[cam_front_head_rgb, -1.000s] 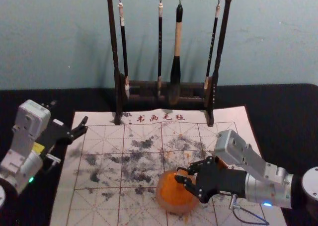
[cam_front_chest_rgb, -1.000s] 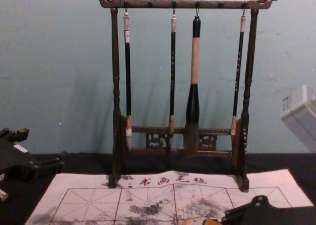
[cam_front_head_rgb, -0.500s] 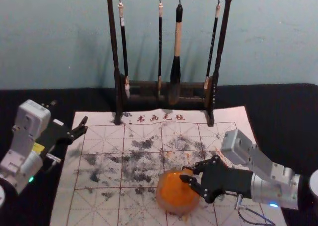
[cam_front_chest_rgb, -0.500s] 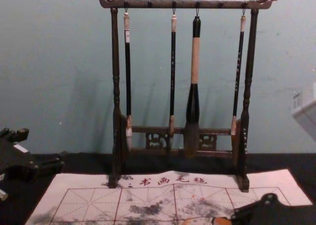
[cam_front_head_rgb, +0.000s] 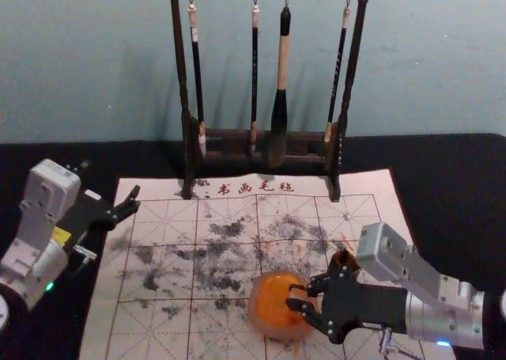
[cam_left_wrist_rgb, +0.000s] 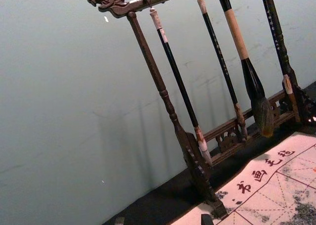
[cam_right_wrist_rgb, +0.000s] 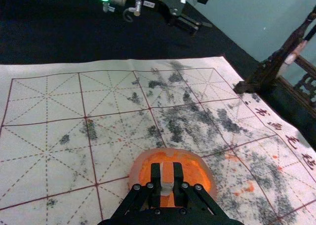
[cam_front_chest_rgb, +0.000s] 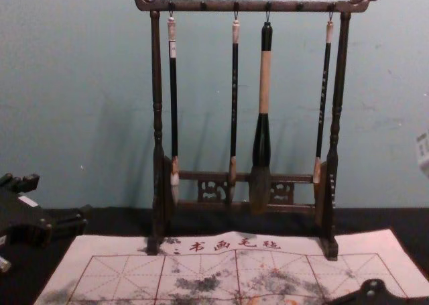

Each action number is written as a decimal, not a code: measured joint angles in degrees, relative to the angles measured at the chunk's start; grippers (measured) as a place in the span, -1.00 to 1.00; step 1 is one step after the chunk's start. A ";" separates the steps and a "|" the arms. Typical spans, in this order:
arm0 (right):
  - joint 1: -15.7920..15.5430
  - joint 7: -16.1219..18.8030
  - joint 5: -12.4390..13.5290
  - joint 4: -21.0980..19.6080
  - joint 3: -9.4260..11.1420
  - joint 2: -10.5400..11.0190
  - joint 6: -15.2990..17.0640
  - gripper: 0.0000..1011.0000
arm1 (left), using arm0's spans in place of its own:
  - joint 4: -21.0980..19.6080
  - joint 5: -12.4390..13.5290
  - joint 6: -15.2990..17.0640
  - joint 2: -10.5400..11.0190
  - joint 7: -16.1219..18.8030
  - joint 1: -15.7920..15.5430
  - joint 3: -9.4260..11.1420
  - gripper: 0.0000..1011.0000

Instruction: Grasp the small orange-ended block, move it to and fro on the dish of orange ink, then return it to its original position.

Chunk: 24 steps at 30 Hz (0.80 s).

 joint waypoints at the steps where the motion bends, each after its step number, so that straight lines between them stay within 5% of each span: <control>1: 0.05 0.06 -0.06 0.00 -0.12 -0.02 -0.01 -0.80 | 0.00 0.00 0.00 0.00 0.00 0.00 0.00 0.98; 24: 4.43 -0.23 -2.45 4.64 -2.30 -3.62 -0.16 -0.80 | 0.00 0.00 0.00 0.00 0.00 0.00 0.00 0.98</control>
